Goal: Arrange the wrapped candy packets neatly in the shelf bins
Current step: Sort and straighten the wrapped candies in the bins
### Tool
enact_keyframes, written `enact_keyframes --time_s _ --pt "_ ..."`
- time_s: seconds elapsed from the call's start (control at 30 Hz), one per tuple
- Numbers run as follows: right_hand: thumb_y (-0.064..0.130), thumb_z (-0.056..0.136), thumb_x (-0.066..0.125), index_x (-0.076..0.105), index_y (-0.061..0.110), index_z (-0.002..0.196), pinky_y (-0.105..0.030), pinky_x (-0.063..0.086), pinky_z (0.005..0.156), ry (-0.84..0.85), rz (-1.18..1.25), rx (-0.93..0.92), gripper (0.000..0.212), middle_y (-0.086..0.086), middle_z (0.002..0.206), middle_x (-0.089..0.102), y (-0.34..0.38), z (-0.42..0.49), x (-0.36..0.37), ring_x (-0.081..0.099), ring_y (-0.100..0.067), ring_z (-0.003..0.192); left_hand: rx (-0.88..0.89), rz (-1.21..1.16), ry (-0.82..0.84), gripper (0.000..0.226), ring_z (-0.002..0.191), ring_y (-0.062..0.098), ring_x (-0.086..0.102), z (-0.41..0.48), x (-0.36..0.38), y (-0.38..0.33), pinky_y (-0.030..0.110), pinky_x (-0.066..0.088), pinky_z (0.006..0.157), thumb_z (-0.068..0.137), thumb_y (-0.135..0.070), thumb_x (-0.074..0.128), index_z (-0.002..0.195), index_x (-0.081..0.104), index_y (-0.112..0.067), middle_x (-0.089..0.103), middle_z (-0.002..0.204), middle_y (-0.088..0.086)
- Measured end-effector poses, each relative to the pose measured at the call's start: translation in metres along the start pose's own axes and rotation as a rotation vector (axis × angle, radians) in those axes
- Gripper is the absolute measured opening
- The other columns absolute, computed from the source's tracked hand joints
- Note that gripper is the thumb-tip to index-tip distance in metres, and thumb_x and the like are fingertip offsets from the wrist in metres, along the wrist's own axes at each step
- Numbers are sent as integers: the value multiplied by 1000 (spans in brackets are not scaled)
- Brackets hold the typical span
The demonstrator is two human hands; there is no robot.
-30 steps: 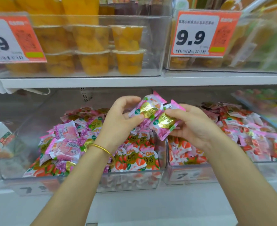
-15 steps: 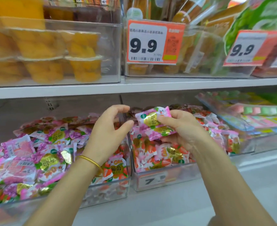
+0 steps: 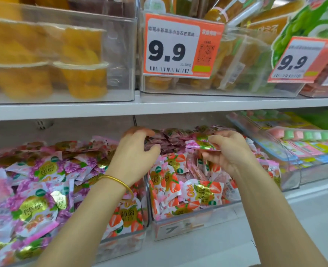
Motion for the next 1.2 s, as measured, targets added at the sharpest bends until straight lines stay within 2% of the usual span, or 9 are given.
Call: enact_keyframes --time_s 0.1,0.27,0.37,0.57,0.77,0.87,0.93,1.07,1.2 --pt "-3 91 52 37 1 121 -21 49 40 -34 43 16 34 -24 120 51 8 20 21 63 -30 77 18 -2 48 34 116 20 47 4 9 -2 27 39 93 86 -24 55 118 58 -16 56 121 4" --pt "1 90 58 36 2 131 -24 54 49 -17 -110 13 47 -14 103 54 13 29 38 62 -24 67 23 23 70 33 118 21 45 3 10 3 28 36 95 89 -22 50 120 58 -16 52 126 5" --pt "2 89 59 42 3 114 -25 54 49 -18 -137 -32 30 -11 114 52 0 21 17 61 -19 68 37 24 69 31 119 21 44 2 10 2 27 35 96 90 -22 48 119 59 -16 52 127 5" --pt "-1 94 48 51 -2 111 -25 52 52 18 -6 -32 17 -8 100 51 -1 16 6 55 -19 77 34 19 69 29 122 20 42 1 11 2 28 32 100 91 -20 48 116 60 -16 52 126 5" --pt "-14 87 51 54 -5 99 -40 53 88 19 145 -77 15 -13 88 55 11 23 27 60 -22 76 30 20 71 30 126 19 39 4 13 4 28 30 103 91 -21 47 117 60 -17 52 129 3" --pt "-4 86 60 59 1 116 -31 42 102 56 -339 -160 31 -14 118 61 13 35 41 60 -28 106 39 3 68 29 124 16 40 3 12 5 25 29 101 91 -21 47 117 61 -17 52 128 2" --pt "-4 90 51 51 8 132 -21 40 93 38 -638 -240 44 -10 137 51 9 38 38 52 -26 120 44 -2 75 30 122 15 40 3 11 5 23 29 98 92 -21 46 118 60 -18 51 128 1" --pt "-12 87 37 53 10 132 -29 40 103 73 -959 -390 53 -10 137 52 -5 30 33 48 -26 126 56 -9 50 30 117 13 43 3 13 7 19 29 90 93 -21 44 117 61 -16 53 126 1" --pt "-9 83 38 57 11 128 -41 48 97 131 -1147 -427 52 -14 130 57 -7 31 46 54 -32 117 71 -81 -12 27 100 8 46 0 9 4 12 28 78 93 -18 45 113 63 -13 57 116 3"
Point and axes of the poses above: each hand's wrist, its own z-axis towards the middle knuckle, its own x-axis out of the palm, y = z × x, the point moved 1 cm from there along z, towards the middle knuckle
